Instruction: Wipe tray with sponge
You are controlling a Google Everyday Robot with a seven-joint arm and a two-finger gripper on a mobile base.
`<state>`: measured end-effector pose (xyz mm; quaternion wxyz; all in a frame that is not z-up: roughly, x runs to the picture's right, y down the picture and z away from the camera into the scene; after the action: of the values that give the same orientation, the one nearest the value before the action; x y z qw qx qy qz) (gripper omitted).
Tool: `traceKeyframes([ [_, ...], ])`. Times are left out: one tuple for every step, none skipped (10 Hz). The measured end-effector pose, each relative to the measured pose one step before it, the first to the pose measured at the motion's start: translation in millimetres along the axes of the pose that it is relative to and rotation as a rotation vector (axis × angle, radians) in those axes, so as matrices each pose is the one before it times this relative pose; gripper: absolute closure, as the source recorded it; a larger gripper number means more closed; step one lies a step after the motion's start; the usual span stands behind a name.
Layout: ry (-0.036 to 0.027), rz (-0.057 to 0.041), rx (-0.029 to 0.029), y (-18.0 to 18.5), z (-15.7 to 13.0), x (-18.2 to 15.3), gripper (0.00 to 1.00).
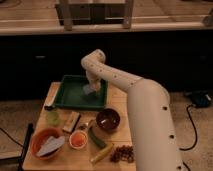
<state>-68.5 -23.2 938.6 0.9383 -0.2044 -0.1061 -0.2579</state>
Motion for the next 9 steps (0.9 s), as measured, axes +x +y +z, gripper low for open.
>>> traceKeyframes([
  [-0.00114,-0.01253,-0.00213,0.52,-0.09,-2.65,0.99],
  [-0.00059,-0.00977,-0.00147,0.37,0.14,-2.08,0.99],
  [0.00004,-0.00462,-0.00038,0.29,-0.07,-0.59,0.99],
  [0.00007,-0.00713,-0.00076,0.14,0.08,-1.13,0.99],
  [0.00041,-0.0051,-0.00014,0.04,-0.13,-0.64,0.99],
  [0.00057,-0.0034,0.00029,-0.18,-0.07,0.05,0.99],
  [0.00013,-0.00599,-0.00015,-0.08,0.13,-0.34,0.99],
  [0.00047,-0.00572,-0.00051,0.34,0.14,-0.27,0.99],
  [0.00117,-0.00642,0.00038,-0.28,-0.54,-0.51,0.99],
])
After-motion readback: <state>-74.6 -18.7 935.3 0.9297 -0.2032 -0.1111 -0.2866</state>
